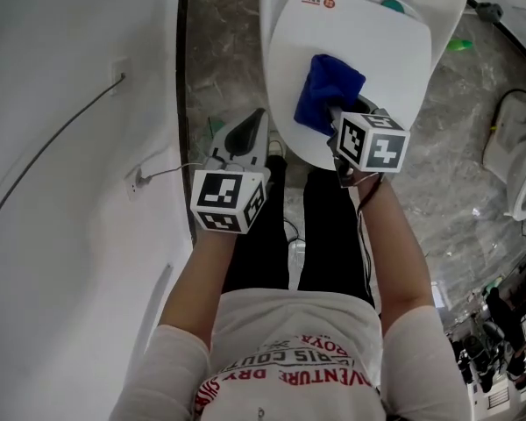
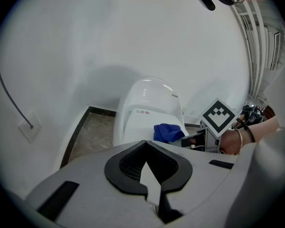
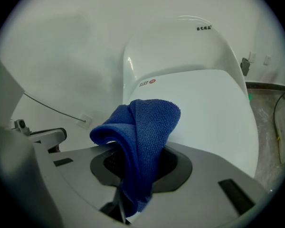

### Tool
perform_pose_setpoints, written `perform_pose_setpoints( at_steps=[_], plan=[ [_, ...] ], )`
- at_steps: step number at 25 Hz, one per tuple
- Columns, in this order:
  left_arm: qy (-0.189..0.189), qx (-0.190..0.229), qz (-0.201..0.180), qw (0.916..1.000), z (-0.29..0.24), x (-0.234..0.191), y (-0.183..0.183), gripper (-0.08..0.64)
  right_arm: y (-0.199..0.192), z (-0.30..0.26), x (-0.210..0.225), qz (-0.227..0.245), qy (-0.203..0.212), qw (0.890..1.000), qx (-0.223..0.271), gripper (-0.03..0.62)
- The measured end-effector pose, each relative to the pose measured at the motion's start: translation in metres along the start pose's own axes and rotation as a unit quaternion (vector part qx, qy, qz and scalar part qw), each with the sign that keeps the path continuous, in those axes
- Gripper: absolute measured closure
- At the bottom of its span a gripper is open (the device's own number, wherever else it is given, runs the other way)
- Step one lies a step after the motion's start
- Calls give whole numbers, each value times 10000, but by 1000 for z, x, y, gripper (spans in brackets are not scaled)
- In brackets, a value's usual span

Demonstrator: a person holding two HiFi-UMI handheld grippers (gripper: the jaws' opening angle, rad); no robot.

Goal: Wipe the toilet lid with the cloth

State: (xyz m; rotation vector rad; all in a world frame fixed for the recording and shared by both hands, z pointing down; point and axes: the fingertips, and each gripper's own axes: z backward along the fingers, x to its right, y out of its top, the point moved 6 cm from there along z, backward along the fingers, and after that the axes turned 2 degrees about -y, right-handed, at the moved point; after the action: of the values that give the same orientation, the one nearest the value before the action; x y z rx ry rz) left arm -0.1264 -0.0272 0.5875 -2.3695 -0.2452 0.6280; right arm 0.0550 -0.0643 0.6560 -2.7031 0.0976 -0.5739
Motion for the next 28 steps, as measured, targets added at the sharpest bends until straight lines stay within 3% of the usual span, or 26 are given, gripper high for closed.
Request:
perform_pose_setpoints(
  at_steps=[16, 28],
  plan=[
    [-95, -64, 19, 9999, -57, 123, -11, 554, -17, 68, 139, 36, -310, 9994, -119, 494],
    [-143, -184, -26, 9997, -93, 188, -31, 554, -45, 96, 221, 109, -683, 9972, -268, 494]
  ],
)
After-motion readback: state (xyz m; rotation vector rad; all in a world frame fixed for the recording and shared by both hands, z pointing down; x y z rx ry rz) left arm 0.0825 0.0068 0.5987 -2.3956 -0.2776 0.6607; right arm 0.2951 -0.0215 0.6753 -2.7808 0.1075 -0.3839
